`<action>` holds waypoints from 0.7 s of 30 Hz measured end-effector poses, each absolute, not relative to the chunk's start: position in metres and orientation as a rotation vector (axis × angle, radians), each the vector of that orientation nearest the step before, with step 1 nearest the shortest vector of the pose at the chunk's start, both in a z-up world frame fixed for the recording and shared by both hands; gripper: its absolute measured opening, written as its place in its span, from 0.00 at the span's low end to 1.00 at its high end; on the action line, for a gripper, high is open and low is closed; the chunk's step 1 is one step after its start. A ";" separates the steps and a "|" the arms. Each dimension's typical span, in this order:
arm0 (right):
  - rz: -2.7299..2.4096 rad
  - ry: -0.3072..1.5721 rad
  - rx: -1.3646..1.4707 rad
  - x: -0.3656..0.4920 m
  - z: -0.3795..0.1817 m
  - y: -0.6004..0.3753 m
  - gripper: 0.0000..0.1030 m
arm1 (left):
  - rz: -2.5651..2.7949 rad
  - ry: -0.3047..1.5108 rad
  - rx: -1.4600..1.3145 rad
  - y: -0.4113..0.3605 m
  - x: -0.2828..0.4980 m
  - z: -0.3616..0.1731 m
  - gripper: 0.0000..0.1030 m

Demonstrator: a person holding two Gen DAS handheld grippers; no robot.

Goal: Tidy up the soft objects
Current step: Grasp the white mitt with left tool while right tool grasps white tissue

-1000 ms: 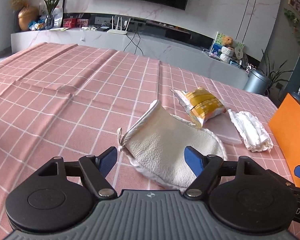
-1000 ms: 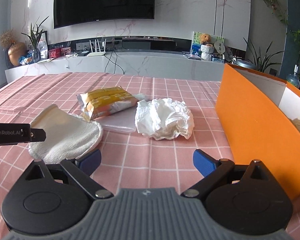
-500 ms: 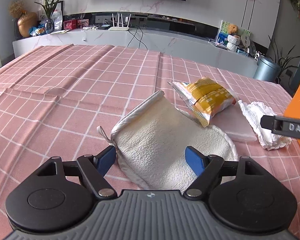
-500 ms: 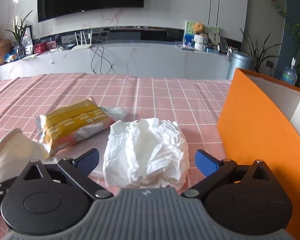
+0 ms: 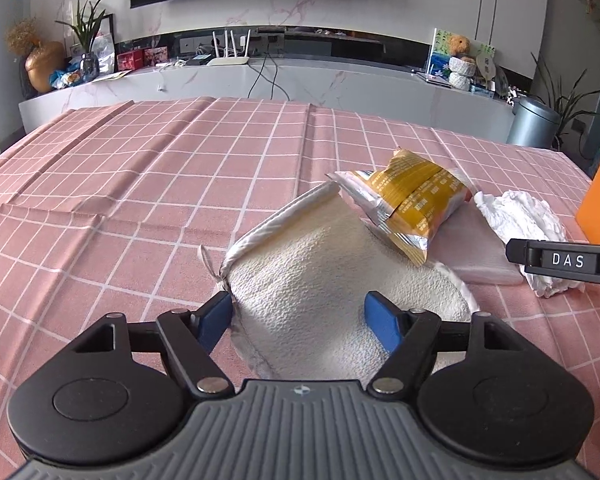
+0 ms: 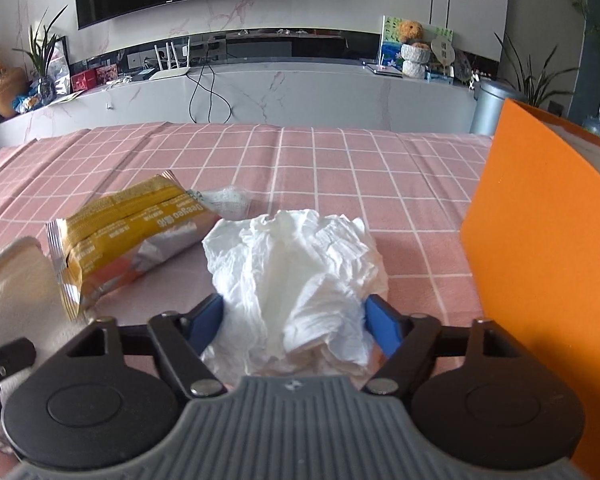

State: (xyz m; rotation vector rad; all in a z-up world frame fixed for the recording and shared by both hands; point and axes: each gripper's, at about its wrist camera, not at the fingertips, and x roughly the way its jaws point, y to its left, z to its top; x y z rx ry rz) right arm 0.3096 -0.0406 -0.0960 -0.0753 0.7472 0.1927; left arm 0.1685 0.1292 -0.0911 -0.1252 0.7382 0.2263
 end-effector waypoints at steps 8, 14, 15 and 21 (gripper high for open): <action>0.192 0.755 0.028 0.298 -0.087 -0.064 0.45 | 0.173 0.710 -0.085 0.119 0.162 -0.090 0.32; 0.202 0.767 0.071 0.273 -0.085 -0.074 0.39 | 0.158 0.716 -0.135 0.128 0.153 -0.086 0.18; 0.206 0.771 0.080 0.268 -0.084 -0.075 0.38 | 0.162 0.715 -0.131 0.127 0.150 -0.085 0.17; 0.227 0.732 0.053 0.231 -0.068 -0.080 0.36 | 0.151 0.706 -0.157 0.126 0.130 -0.076 0.15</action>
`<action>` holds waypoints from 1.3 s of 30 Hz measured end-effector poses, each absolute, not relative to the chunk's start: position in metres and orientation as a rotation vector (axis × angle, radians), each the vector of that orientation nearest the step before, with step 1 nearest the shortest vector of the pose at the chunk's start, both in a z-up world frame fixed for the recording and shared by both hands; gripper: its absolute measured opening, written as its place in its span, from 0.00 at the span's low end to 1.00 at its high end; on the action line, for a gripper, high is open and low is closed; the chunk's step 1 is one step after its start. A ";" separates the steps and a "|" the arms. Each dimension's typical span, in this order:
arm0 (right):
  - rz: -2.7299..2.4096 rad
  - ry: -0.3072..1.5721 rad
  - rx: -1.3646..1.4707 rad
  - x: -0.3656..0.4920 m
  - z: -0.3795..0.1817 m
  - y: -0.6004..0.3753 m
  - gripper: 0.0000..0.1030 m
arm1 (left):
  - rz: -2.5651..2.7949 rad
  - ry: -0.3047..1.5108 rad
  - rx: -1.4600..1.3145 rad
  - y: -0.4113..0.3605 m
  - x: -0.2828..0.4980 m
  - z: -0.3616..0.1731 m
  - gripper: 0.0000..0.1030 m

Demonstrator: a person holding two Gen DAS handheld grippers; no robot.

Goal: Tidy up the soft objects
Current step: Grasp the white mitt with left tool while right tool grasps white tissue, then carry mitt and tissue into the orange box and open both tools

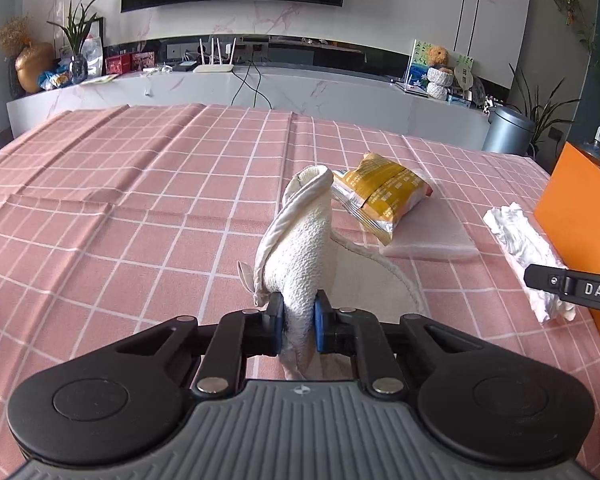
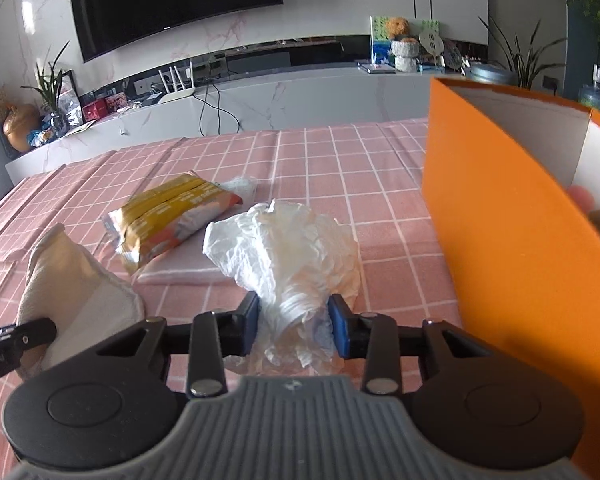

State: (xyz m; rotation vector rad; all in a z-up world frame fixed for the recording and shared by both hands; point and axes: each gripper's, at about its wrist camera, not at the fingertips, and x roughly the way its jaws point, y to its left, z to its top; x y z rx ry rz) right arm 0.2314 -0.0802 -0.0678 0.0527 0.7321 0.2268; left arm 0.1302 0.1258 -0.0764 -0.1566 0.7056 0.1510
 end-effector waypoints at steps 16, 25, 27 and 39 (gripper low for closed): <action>0.297 0.572 -0.004 0.139 -0.011 -0.099 0.35 | 0.058 0.565 -0.153 0.092 0.085 -0.011 0.14; 0.252 0.467 0.003 0.104 0.029 -0.137 0.35 | -0.073 0.495 -0.147 0.054 0.074 0.020 0.14; 0.233 0.455 0.006 0.100 0.035 -0.148 0.35 | -0.097 0.484 -0.150 0.047 0.075 0.025 0.14; 0.123 0.449 0.017 0.092 0.046 -0.205 0.35 | -0.265 0.431 -0.122 -0.012 0.094 0.044 0.14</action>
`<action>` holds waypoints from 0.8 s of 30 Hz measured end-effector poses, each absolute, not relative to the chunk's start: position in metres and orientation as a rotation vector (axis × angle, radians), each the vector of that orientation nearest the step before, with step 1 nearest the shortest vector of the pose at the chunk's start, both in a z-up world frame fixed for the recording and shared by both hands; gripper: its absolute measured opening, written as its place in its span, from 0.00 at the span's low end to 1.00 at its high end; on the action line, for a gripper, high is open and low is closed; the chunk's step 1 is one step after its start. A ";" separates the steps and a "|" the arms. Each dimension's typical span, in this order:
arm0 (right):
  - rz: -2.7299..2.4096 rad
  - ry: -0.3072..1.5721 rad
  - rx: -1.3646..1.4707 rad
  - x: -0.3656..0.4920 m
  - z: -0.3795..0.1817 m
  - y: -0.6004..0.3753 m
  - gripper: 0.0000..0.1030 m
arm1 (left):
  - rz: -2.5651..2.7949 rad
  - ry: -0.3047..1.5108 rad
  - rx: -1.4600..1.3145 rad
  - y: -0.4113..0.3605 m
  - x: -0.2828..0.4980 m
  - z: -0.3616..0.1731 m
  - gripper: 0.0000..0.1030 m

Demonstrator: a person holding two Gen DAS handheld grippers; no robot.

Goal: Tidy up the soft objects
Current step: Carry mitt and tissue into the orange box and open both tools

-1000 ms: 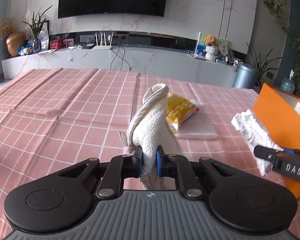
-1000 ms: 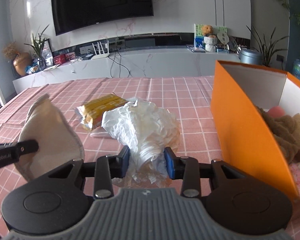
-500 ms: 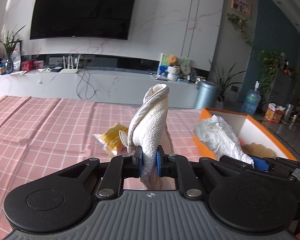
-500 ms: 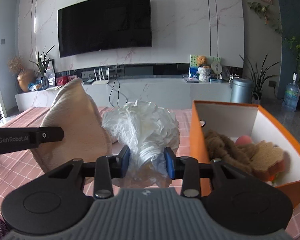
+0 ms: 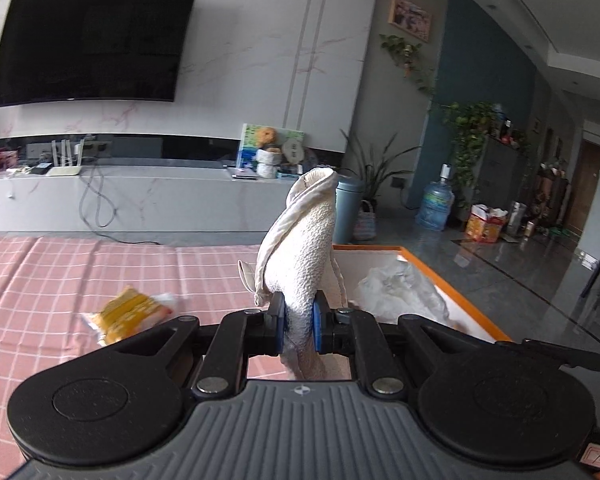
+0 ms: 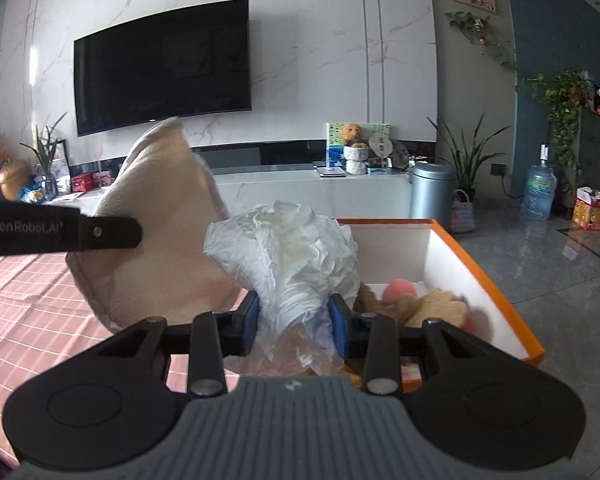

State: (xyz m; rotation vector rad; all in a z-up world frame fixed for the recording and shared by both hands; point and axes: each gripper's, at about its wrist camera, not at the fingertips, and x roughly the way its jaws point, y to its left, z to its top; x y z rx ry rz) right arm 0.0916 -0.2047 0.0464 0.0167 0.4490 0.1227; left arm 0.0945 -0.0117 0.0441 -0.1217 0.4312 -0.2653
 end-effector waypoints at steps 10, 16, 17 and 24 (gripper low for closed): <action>0.061 0.487 -0.061 0.105 0.050 -0.244 0.36 | -0.412 0.469 -0.093 -0.063 0.121 0.035 0.14; 0.047 0.553 -0.112 0.122 0.047 -0.267 0.36 | -0.466 0.507 -0.047 -0.092 0.141 0.027 0.14; 0.045 0.572 -0.121 0.126 0.046 -0.270 0.36 | -0.472 0.514 -0.038 -0.096 0.143 0.025 0.14; 0.069 0.688 -0.091 0.147 0.037 -0.293 0.36 | -0.511 0.595 -0.012 -0.119 0.166 0.011 0.14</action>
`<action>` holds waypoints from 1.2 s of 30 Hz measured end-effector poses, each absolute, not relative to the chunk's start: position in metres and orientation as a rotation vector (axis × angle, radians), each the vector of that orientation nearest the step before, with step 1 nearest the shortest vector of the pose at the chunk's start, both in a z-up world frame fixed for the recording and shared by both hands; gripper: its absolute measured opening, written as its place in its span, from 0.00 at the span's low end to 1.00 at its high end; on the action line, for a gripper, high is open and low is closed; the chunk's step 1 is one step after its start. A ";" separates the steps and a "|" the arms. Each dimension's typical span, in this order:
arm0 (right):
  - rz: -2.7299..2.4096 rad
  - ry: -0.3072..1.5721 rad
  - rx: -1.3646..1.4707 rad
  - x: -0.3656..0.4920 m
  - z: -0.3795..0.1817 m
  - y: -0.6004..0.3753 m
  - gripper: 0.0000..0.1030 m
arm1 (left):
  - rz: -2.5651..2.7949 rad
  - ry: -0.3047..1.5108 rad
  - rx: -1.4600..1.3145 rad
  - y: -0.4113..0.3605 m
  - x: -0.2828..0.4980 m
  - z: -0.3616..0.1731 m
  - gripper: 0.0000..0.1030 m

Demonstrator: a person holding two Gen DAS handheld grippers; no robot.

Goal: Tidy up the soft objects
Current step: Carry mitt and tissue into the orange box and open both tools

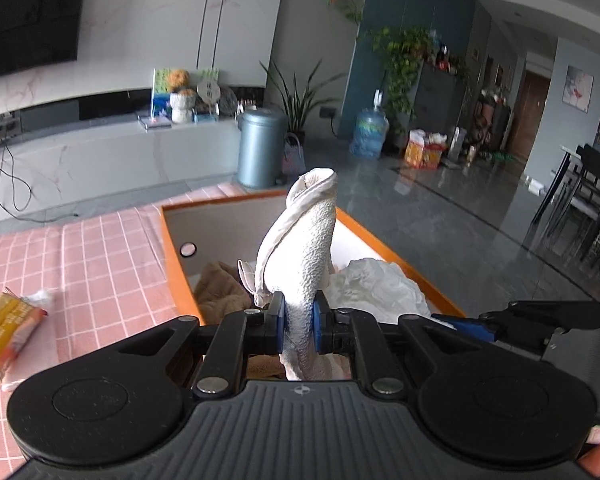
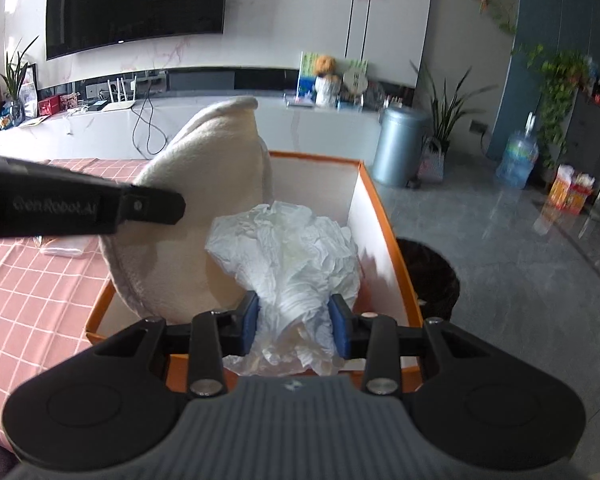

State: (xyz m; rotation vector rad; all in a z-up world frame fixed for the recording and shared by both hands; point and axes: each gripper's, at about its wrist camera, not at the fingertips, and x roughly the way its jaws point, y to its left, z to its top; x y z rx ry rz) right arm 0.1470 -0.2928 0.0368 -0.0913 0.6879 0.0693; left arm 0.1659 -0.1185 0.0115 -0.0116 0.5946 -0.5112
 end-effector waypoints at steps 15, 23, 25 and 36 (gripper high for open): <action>0.088 0.842 -0.127 0.187 0.011 -0.300 0.40 | -0.513 0.731 0.075 -0.144 0.192 -0.016 0.14; 0.097 0.823 -0.138 0.182 0.013 -0.302 0.52 | -0.506 0.785 0.143 -0.154 0.206 -0.027 0.14; 0.097 0.813 -0.153 0.181 0.015 -0.301 0.55 | -0.505 0.797 0.153 -0.155 0.207 -0.030 0.15; 0.095 0.767 -0.222 0.173 0.024 -0.295 0.63 | -0.453 0.784 0.305 -0.169 0.203 -0.034 0.37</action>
